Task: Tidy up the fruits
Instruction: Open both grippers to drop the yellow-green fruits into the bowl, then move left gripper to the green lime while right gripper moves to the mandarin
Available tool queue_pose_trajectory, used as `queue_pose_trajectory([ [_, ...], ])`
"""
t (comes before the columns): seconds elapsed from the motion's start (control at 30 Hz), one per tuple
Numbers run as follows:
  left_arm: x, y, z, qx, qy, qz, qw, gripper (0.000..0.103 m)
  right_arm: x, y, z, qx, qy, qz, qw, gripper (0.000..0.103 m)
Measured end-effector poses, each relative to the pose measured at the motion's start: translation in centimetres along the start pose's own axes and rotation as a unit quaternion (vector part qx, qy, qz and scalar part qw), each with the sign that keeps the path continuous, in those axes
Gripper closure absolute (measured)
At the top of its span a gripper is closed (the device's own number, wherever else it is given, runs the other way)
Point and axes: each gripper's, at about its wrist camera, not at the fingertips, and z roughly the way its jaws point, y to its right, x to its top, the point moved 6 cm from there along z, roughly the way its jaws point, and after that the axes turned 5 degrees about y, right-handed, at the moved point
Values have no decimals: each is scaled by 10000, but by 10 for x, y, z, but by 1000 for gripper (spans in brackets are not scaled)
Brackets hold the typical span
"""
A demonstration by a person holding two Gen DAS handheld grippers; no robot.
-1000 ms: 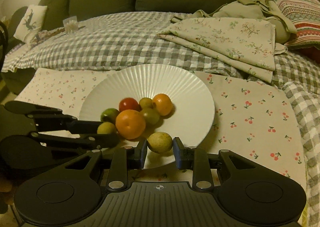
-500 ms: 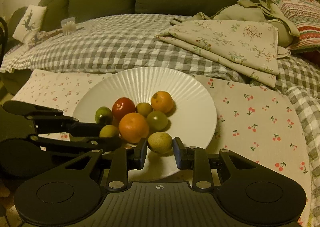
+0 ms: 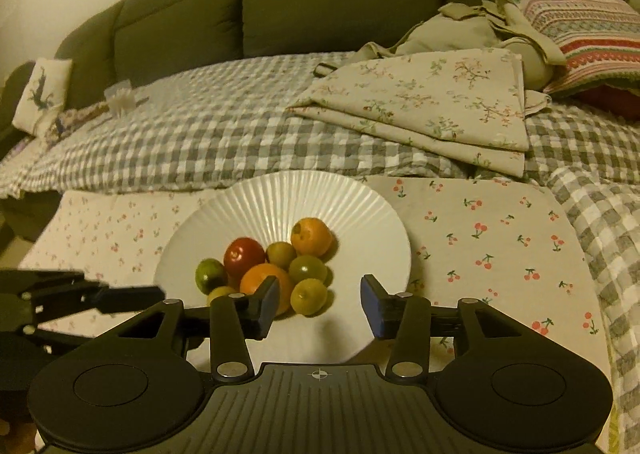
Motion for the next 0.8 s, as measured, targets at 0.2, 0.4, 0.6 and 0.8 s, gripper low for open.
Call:
queue_pose_trajectory([
  [0.2, -11, -19, -18, 160, -53, -310, 9994, 56, 3, -8, -12, 83, 48, 53, 9999, 54],
  [0.4, -25, -39, -37, 334, -101, -616, 9975, 56, 2, -24, -27, 245, 110, 7, 9996, 51],
  [0.6, -29, -49, -50, 388, -198, -953, 9945, 55, -3, -44, -41, 465, 135, -158, 9987, 50],
  [0.8, -36, -50, -67, 460, -189, -926, 9945, 48, -9, -62, -51, 650, 88, -377, 9971, 49],
])
